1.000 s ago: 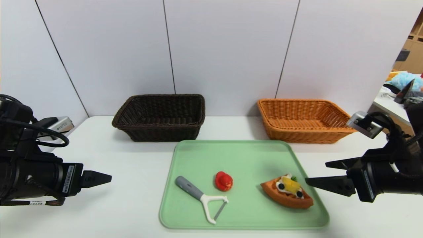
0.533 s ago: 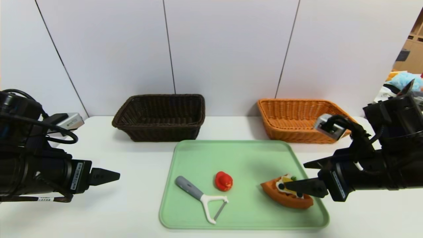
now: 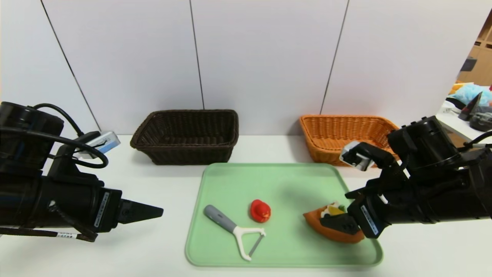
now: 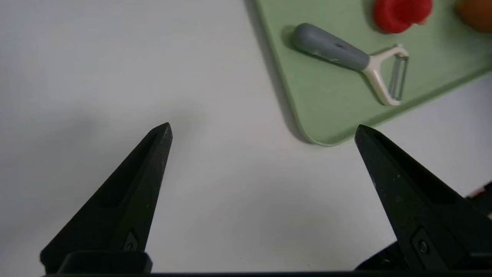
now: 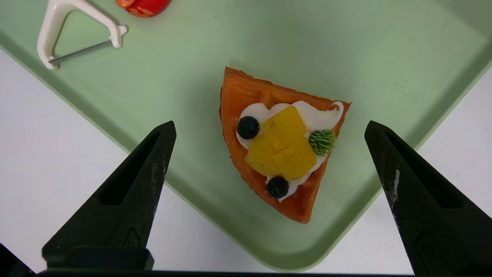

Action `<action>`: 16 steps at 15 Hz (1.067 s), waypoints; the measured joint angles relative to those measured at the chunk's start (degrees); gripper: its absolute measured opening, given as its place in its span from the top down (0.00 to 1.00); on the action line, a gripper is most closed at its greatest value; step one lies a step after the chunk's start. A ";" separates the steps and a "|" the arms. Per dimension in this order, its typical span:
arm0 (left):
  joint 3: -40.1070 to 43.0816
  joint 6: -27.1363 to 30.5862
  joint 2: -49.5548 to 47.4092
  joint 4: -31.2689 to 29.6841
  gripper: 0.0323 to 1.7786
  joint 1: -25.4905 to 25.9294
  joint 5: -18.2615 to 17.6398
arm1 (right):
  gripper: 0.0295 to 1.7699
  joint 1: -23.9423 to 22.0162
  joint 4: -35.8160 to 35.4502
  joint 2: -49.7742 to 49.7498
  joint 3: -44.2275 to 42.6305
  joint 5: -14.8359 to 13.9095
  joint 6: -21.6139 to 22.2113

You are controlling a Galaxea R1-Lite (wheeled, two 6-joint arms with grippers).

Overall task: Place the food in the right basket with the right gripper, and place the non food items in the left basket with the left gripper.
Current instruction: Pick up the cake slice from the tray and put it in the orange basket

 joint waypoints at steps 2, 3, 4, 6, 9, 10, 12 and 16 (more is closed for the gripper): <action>-0.20 2.34 0.34 -0.10 0.05 -0.04 -6.73 | 0.04 0.06 0.38 0.23 -0.01 -0.18 -0.02; -0.24 3.25 0.52 -0.11 0.05 -0.04 -9.26 | 0.04 0.09 0.46 0.30 0.00 -0.22 -0.05; -0.34 4.02 0.69 -0.22 0.05 -0.06 -11.52 | 0.04 0.09 0.52 0.37 0.18 -0.52 0.00; -0.52 6.80 1.02 -0.22 0.05 -0.06 -16.43 | 0.04 0.05 0.68 0.73 0.22 -2.67 0.00; -0.55 10.17 1.22 -0.22 0.05 -0.04 -17.70 | 0.04 0.05 0.66 1.48 0.09 -3.52 0.01; -0.50 10.61 1.24 -0.24 0.05 -0.04 -17.73 | 0.04 0.05 0.66 1.69 0.13 -3.57 0.01; -0.39 11.48 1.29 -0.22 0.05 -0.06 -17.62 | 0.04 0.16 0.61 2.24 0.61 -3.50 0.00; -0.34 11.73 1.33 -0.35 0.05 -0.09 -17.62 | 0.04 0.83 0.18 3.93 1.46 -3.52 0.06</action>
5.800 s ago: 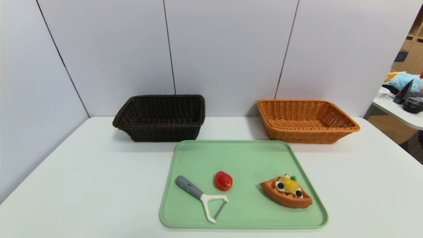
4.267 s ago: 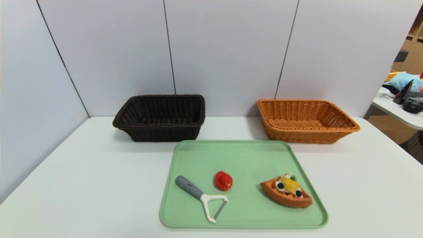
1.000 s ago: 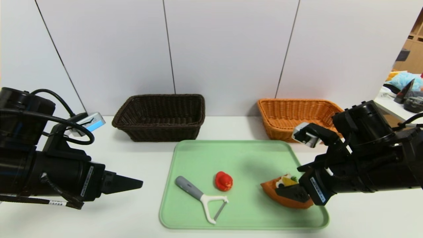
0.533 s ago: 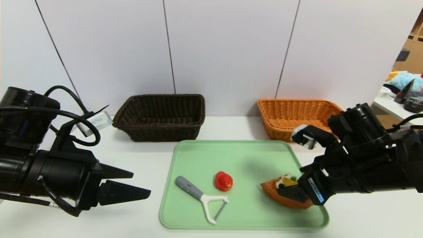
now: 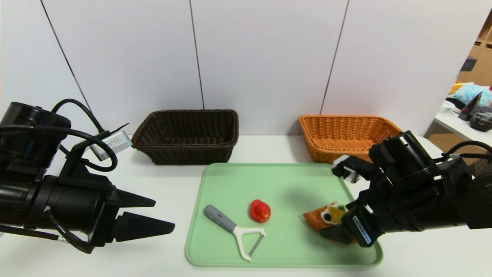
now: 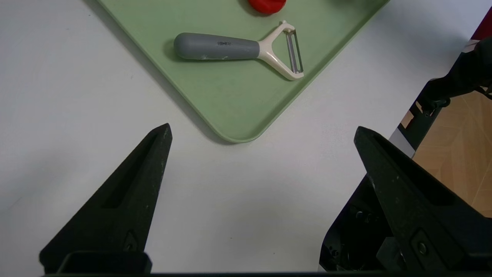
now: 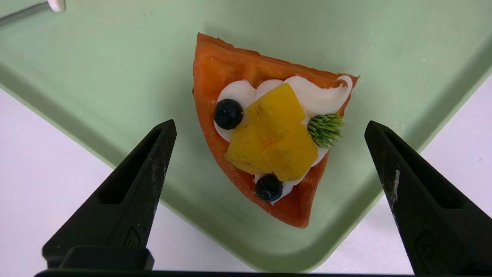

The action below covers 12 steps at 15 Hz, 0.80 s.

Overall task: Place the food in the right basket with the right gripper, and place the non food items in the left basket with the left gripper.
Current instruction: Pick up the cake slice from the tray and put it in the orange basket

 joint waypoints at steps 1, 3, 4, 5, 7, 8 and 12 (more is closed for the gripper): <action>0.00 -0.02 -0.02 -0.33 0.05 0.00 0.00 | 0.04 0.13 -0.10 0.55 0.07 0.00 0.02; 0.00 -0.02 -0.09 -0.66 0.05 0.05 0.06 | 0.04 0.30 -0.29 1.87 0.10 -0.05 -0.02; 0.06 -0.02 -0.09 -0.72 0.05 0.05 0.09 | 0.04 0.49 -0.29 2.47 0.07 -0.06 -0.02; 0.06 -0.02 -0.11 -0.72 0.05 0.05 0.09 | 0.04 0.85 -0.29 2.97 -0.09 -0.27 -0.06; 0.09 -0.05 -0.20 -0.72 0.05 0.05 0.09 | 0.04 1.73 -0.33 3.61 -0.22 -1.40 -0.05; 0.09 -0.02 -0.22 -0.77 0.05 0.02 0.09 | 0.04 1.96 -0.38 3.85 -0.26 -1.93 -0.06; 0.09 -0.11 -0.30 -0.80 0.05 0.02 0.02 | 0.18 2.28 -0.41 4.00 -0.26 -2.12 -0.05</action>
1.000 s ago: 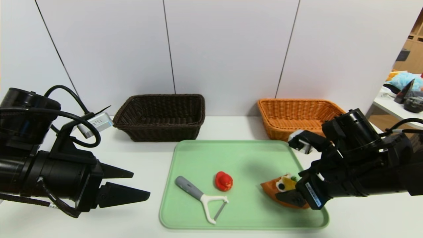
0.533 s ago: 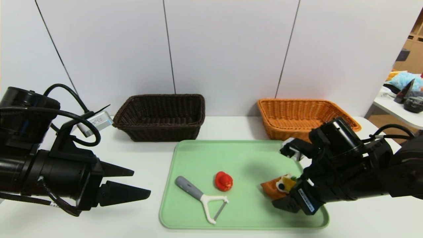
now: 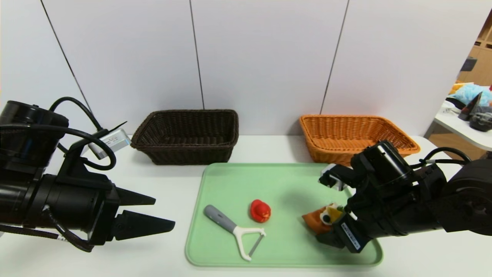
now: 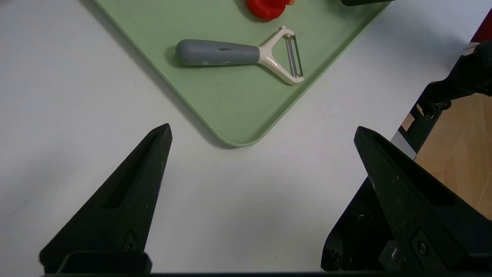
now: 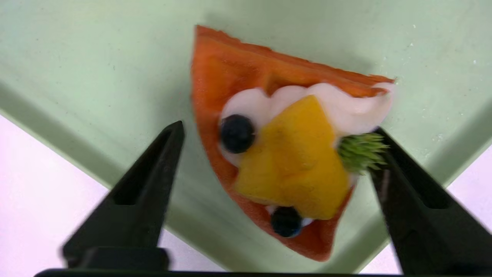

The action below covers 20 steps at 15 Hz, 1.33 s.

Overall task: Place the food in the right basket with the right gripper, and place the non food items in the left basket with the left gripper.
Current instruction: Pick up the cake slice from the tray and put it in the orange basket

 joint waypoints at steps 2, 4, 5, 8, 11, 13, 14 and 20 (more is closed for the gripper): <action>0.00 -0.07 -0.05 -0.02 0.05 -0.02 0.00 | 0.35 0.01 0.00 -0.15 -0.02 -0.15 -0.01; 0.00 -0.05 -0.11 -0.02 0.05 -0.05 -0.02 | 0.44 0.17 -0.02 -0.17 -0.02 -1.05 0.00; 0.00 -0.09 -0.13 -0.02 0.05 -0.05 0.00 | 0.47 0.28 -0.05 -0.22 0.00 -1.11 -0.01; -0.05 -0.11 -0.37 -0.02 0.05 -0.09 -0.02 | 0.51 0.37 -0.27 -0.56 -0.05 -1.11 0.00; 0.09 -0.09 -0.59 0.00 0.05 -0.05 -0.02 | 0.52 0.09 -5.01 -1.68 0.28 -0.94 0.44; 0.22 -0.09 -0.77 0.00 0.05 -0.05 -0.02 | 0.52 -0.49 -9.39 -2.71 0.55 -0.96 1.12; 0.28 -0.11 -0.83 -0.02 0.05 -0.05 -0.02 | 0.52 -0.95 -11.97 -3.29 0.61 -0.96 1.67; 0.61 -0.20 -0.88 -0.02 0.05 -0.05 -0.02 | 0.52 -7.05 -25.72 -4.30 -0.13 -2.29 2.97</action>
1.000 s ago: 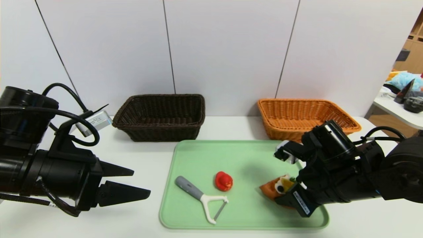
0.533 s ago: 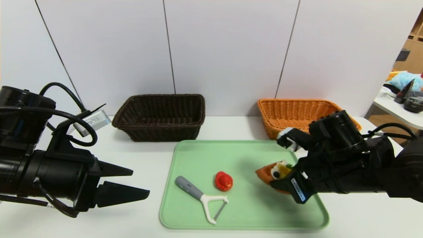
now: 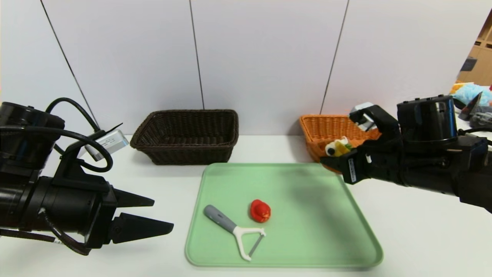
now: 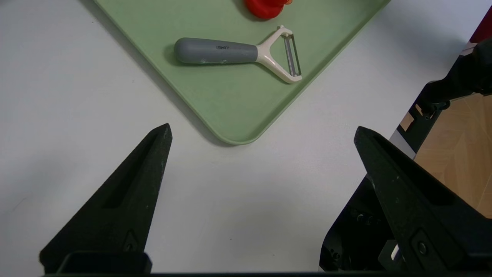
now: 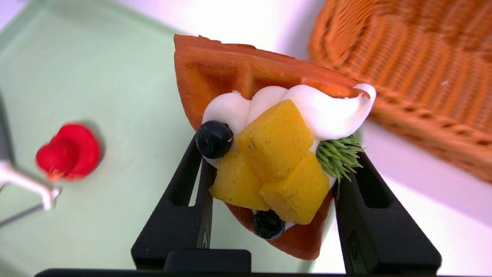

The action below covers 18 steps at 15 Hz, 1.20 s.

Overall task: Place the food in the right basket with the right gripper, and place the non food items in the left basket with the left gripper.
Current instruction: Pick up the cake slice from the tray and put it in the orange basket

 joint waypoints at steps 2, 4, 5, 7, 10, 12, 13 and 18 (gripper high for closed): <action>0.13 0.00 0.02 0.00 0.05 0.00 -0.02 | 0.52 -2.34 -3.40 0.22 -0.80 0.04 0.16; 0.24 0.00 0.00 0.00 0.05 0.00 0.00 | 0.52 -4.56 -6.70 0.94 -2.26 -0.02 0.13; 0.37 0.00 -0.02 -0.05 0.05 0.02 -0.02 | 0.52 -5.40 -8.14 1.57 -3.19 -0.05 0.16; 0.61 -0.02 -0.04 -0.85 0.05 0.07 0.00 | 0.52 -6.07 -9.57 3.13 -4.85 -0.16 0.00; 1.41 -0.16 -0.34 -2.32 0.05 0.07 0.00 | 0.52 -6.78 -10.45 5.77 -7.22 -0.50 -0.30; 1.82 -0.27 -0.55 -2.58 0.05 0.07 -0.02 | 0.52 -7.69 -11.58 8.09 -8.58 -1.26 -0.59; 1.94 -0.27 -0.67 -2.61 0.05 0.07 -0.02 | 0.52 -8.39 -12.57 9.37 -8.91 -1.41 -0.87; 2.21 -0.49 -0.89 -3.80 0.05 0.11 0.00 | 0.52 -11.34 -15.96 14.82 -10.14 -1.58 -2.79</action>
